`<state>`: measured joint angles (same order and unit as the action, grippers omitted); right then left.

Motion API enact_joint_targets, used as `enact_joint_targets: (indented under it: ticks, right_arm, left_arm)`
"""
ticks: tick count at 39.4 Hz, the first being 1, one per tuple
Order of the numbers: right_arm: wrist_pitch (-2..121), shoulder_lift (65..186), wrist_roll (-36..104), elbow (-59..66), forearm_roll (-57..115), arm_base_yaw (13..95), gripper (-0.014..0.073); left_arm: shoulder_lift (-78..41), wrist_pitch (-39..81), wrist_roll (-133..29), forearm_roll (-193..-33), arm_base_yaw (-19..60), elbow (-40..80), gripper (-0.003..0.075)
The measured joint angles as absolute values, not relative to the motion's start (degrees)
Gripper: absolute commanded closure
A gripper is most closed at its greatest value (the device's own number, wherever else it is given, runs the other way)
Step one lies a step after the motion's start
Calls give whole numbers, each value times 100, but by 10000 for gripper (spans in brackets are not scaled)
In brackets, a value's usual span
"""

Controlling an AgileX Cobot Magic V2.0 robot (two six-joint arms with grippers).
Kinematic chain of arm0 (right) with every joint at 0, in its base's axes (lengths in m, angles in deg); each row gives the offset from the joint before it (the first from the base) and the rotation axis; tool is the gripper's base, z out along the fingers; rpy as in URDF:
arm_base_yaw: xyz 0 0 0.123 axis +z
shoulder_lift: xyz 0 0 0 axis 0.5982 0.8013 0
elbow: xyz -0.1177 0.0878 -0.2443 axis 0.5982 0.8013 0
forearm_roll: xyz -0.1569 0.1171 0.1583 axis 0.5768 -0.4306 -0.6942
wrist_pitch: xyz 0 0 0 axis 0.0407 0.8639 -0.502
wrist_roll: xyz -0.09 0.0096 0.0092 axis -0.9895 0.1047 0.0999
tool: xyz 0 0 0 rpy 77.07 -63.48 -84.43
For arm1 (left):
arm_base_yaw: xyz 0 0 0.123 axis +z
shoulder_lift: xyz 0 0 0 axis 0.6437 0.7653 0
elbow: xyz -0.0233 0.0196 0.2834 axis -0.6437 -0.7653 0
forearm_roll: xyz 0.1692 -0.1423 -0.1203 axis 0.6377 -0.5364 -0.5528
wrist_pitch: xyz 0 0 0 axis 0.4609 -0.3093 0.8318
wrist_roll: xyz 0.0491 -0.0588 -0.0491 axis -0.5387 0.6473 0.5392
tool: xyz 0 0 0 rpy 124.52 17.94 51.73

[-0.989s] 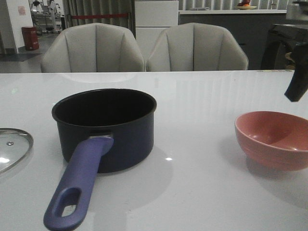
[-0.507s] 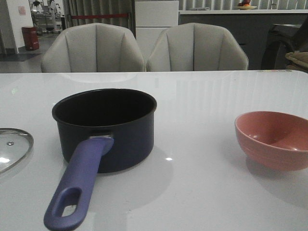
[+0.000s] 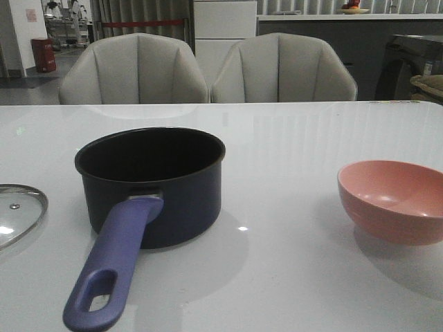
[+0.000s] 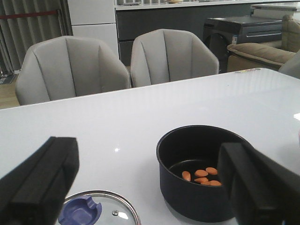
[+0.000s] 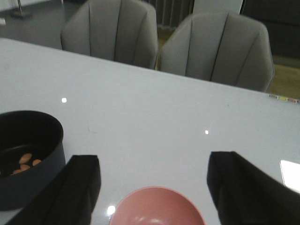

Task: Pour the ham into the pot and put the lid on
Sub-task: 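Release the bowl and raise the right gripper away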

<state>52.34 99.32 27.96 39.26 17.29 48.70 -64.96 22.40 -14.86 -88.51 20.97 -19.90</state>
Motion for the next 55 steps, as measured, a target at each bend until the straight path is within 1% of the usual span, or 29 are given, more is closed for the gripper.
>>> enact_joint_targets:
  ticks: [8,15,17,19,21,23,24,25,26,27,29,55]
  right_arm:
    - [5052,8665,2796,4815,1530,4892,18]
    - [5147,8230,2796,5148,1261,4892,19]
    - [5198,8220,2796,5170,1251,4892,36]
    - [5200,8220,2796,5181,1248,4892,75]
    - [5200,8220,2796,5216,1238,4892,141]
    - [5200,8220,2796,5226,1238,4892,232]
    - [5200,8220,2796,5226,1238,4892,305]
    - [5200,8220,2796,5238,1238,4892,349]
    - [5200,8220,2796,5238,1238,4892,423]
    - [5200,8220,2796,5238,1238,4892,473]
    - [5209,8220,2796,5238,1238,4892,438]
    - [5213,8220,2796,5238,1226,4892,442]
  left_arm:
    - [-6496,2240,-1486,-8851,2097,-1990,83]
    - [-6496,2240,-1486,-8851,2097,-1990,83]
    - [-6496,2240,-1486,-8851,2097,-1990,83]
    - [-6496,2240,-1486,-8851,2097,-1990,83]
    - [-6496,2240,-1486,-8851,2097,-1990,83]
    - [-6496,2240,-1486,-8851,2097,-1990,83]
    - [-6496,2240,-1486,-8851,2097,-1990,83]
    - [-6496,2240,-1486,-8851,2097,-1990,83]
    - [-6496,2240,-1486,-8851,2097,-1990,83]
    - [-6496,2240,-1486,-8851,2097,-1990,83]
    - [-6496,2240,-1486,-8851,2097,-1990,83]
    - [-6496,2240,-1486,-8862,2097,-1990,83]
